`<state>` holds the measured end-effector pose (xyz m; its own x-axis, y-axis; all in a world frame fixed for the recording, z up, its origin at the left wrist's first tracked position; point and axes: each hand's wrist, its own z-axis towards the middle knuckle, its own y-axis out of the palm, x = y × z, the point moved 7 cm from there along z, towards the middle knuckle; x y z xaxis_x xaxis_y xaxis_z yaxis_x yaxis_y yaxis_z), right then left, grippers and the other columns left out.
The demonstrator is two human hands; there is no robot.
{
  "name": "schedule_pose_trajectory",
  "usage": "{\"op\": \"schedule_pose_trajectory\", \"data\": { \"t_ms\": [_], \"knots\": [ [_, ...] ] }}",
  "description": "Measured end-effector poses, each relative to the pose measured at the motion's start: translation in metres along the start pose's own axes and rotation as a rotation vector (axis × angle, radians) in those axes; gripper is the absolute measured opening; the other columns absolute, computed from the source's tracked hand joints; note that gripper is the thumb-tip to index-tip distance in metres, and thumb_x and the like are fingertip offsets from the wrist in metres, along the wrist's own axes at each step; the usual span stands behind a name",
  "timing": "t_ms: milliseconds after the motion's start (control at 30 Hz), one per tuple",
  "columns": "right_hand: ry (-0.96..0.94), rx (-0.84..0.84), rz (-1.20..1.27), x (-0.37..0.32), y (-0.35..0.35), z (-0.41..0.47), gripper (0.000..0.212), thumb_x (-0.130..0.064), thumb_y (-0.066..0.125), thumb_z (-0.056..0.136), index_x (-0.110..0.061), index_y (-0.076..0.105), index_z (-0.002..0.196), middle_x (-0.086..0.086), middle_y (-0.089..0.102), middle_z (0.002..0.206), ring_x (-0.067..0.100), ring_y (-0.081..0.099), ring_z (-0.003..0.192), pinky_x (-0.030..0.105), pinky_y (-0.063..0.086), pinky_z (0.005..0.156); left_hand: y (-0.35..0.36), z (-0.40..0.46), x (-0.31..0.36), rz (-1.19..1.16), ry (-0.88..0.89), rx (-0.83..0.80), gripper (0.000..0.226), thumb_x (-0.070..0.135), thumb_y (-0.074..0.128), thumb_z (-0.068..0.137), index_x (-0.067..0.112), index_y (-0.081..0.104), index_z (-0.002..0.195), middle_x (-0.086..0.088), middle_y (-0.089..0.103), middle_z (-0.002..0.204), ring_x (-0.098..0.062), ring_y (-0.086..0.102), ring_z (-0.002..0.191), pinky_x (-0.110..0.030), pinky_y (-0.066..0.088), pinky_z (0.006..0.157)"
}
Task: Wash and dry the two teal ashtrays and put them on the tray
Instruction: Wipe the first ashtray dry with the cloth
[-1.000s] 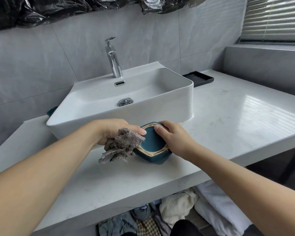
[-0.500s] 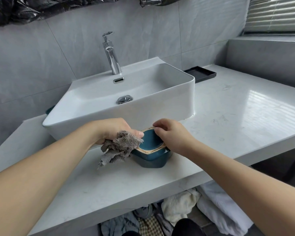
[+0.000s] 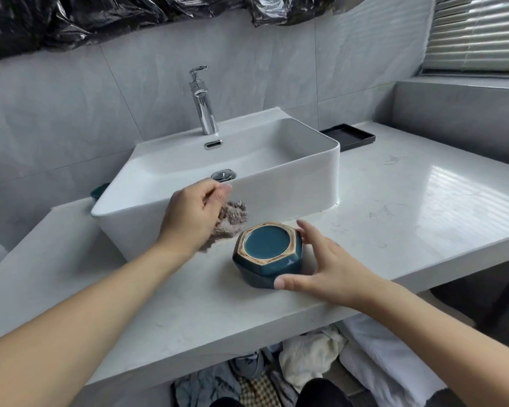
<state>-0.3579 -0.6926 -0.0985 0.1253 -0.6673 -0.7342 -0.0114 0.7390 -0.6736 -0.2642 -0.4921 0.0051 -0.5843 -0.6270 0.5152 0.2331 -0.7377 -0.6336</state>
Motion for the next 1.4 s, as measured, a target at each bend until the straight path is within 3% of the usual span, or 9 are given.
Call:
{"op": "schedule_pose_trajectory", "data": {
  "t_ms": [67,133,333,600,667,733,933,1167,1400],
  "knots": [
    [-0.021,0.017,-0.111,-0.004,0.007,0.002,0.131,-0.087,0.061,0.055,-0.021,0.008,0.155,-0.008,0.037,0.152,0.012,0.031,0.138,0.036,0.020,0.118,0.008,-0.012,0.007,0.196,0.135,0.100,0.032,0.040,0.048,0.098,0.015,0.067,0.089,0.000,0.067,0.084,-0.025,0.059,0.082,-0.037,0.048,0.070],
    [-0.006,0.064,-0.120,-0.005,0.008,0.006,0.128,-0.085,0.063,0.052,-0.021,0.015,0.152,-0.009,0.045,0.144,0.013,0.036,0.132,0.037,0.023,0.116,0.032,-0.021,0.001,0.237,0.155,-0.054,0.040,0.046,0.040,0.097,0.016,0.067,0.093,0.001,0.065,0.092,-0.025,0.059,0.092,-0.037,0.047,0.076],
    [-0.036,0.151,-0.111,-0.003,0.008,0.010,0.114,-0.089,0.060,0.047,-0.029,0.032,0.139,-0.017,0.058,0.125,0.008,0.049,0.119,0.034,0.029,0.111,0.060,-0.035,-0.032,-0.261,-0.156,-0.498,0.036,0.050,0.049,0.078,0.028,0.060,0.104,0.008,0.060,0.102,-0.003,0.056,0.093,-0.025,0.041,0.084],
    [0.035,0.103,-0.038,0.002,0.009,0.013,0.116,-0.091,0.062,0.041,-0.036,0.028,0.138,-0.022,0.053,0.124,0.005,0.039,0.118,0.032,0.028,0.112,0.064,-0.024,-0.035,-0.105,-0.111,-0.302,0.018,0.007,0.054,0.098,0.014,0.067,0.107,0.005,0.068,0.102,-0.011,0.060,0.099,-0.010,0.041,0.085],
    [0.047,0.118,-0.026,0.004,0.009,0.014,0.114,-0.093,0.062,0.039,-0.039,0.029,0.134,-0.023,0.052,0.124,0.008,0.039,0.125,0.032,0.030,0.111,0.067,-0.025,-0.035,-0.115,-0.078,-0.327,0.020,0.004,0.052,0.098,0.011,0.070,0.107,0.000,0.070,0.105,-0.015,0.063,0.102,-0.020,0.046,0.092],
    [0.049,0.141,-0.037,0.004,0.009,0.014,0.110,-0.093,0.062,0.039,-0.040,0.030,0.130,-0.023,0.053,0.123,0.011,0.039,0.126,0.032,0.033,0.108,0.067,-0.025,-0.033,-0.132,-0.035,-0.349,0.023,0.006,0.052,0.098,0.014,0.072,0.108,-0.001,0.070,0.105,-0.013,0.063,0.103,-0.027,0.047,0.095],
    [0.013,0.166,-0.072,-0.005,0.005,0.010,0.100,-0.086,0.066,0.048,-0.036,0.034,0.128,-0.025,0.051,0.114,-0.002,0.039,0.109,0.027,0.031,0.107,0.059,-0.038,-0.029,-0.254,-0.039,-0.439,0.033,0.023,0.049,0.088,0.025,0.069,0.114,0.015,0.062,0.104,-0.006,0.060,0.105,-0.016,0.043,0.091],
    [0.017,0.159,-0.075,-0.004,0.007,0.010,0.103,-0.086,0.066,0.048,-0.034,0.034,0.131,-0.023,0.053,0.113,0.004,0.043,0.110,0.028,0.033,0.105,0.035,-0.057,-0.023,-0.139,0.038,-0.304,0.021,0.027,0.059,0.086,0.023,0.072,0.103,0.009,0.058,0.092,-0.012,0.060,0.086,-0.014,0.042,0.076],
    [0.007,0.162,-0.074,-0.006,0.006,0.011,0.101,-0.085,0.063,0.045,-0.034,0.036,0.127,-0.025,0.050,0.109,0.003,0.046,0.108,0.029,0.035,0.103,0.027,-0.066,0.021,0.053,0.424,-0.453,0.032,0.033,0.062,0.088,0.015,0.075,0.111,0.004,0.061,0.094,-0.009,0.059,0.087,-0.016,0.043,0.080]
  ]
}}
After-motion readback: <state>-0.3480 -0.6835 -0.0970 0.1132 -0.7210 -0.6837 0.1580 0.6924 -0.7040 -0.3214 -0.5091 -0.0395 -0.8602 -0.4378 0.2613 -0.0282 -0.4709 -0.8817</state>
